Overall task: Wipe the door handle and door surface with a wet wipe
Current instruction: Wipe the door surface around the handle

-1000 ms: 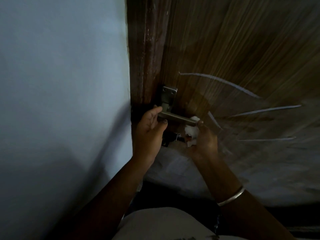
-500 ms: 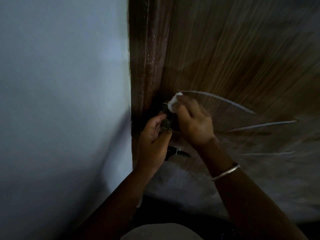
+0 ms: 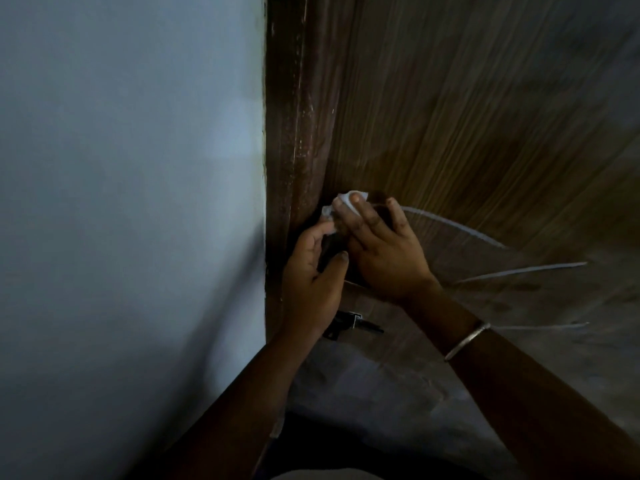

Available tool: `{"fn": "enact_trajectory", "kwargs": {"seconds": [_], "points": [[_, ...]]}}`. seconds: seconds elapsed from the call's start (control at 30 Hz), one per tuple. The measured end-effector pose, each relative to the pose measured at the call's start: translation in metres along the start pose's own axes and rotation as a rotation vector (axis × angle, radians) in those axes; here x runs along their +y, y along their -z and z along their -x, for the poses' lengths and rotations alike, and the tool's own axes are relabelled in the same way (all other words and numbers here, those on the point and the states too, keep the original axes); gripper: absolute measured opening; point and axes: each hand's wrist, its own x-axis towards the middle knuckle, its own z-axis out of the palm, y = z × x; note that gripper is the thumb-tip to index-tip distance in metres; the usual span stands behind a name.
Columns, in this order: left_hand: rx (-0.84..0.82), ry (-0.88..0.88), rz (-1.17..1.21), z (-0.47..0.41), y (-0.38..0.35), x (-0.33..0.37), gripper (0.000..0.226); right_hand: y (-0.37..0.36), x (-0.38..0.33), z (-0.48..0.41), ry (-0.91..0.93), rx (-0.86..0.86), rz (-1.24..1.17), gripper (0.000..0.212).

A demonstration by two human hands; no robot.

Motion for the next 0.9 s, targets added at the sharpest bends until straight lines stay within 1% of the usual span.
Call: {"fn": "enact_trajectory", "kwargs": {"seconds": [0.1, 0.2, 0.3, 0.4, 0.43, 0.47, 0.57, 0.6, 0.73, 0.83, 0.9], "points": [[0.004, 0.006, -0.002, -0.001, -0.001, 0.000, 0.046, 0.005, 0.001, -0.013, -0.073, -0.049, 0.115, 0.054], [0.002, 0.007, -0.017, 0.001, -0.001, -0.001, 0.044, 0.007, -0.002, -0.030, -0.089, -0.038, 0.104, 0.055], [0.004, -0.001, -0.008, 0.002, 0.001, 0.003, 0.047, 0.007, 0.003, -0.025, 0.012, -0.064, 0.099, 0.058], [-0.003, 0.002, -0.018, 0.004, 0.004, 0.005, 0.059, 0.013, 0.015, -0.008, 0.123, -0.109, 0.135, 0.065], [0.000, 0.002, -0.021, 0.004, 0.003, 0.005, 0.059, 0.016, 0.021, -0.006, 0.108, -0.107, 0.142, 0.066], [0.001, 0.002, -0.025, 0.005, 0.003, 0.005, 0.056, 0.019, 0.027, -0.008, 0.055, -0.082, 0.157, 0.063], [-0.001, -0.008, -0.048, 0.005, 0.000, 0.005, 0.051, 0.026, 0.037, -0.027, -0.182, 0.050, 0.180, 0.051], [0.000, -0.005, -0.050, 0.006, -0.001, 0.005, 0.053, 0.027, 0.035, -0.036, -0.211, 0.061, 0.166, 0.051], [-0.005, -0.015, -0.068, 0.007, -0.003, 0.008, 0.062, 0.021, 0.014, -0.044, -0.109, -0.014, 0.126, 0.051], [-0.017, -0.022, -0.071, 0.004, 0.000, 0.007, 0.060, 0.020, 0.017, -0.023, 0.001, -0.079, 0.150, 0.054], [-0.026, -0.016, -0.073, 0.002, 0.001, 0.008, 0.057, 0.023, 0.025, -0.010, -0.006, -0.065, 0.145, 0.054]]}}
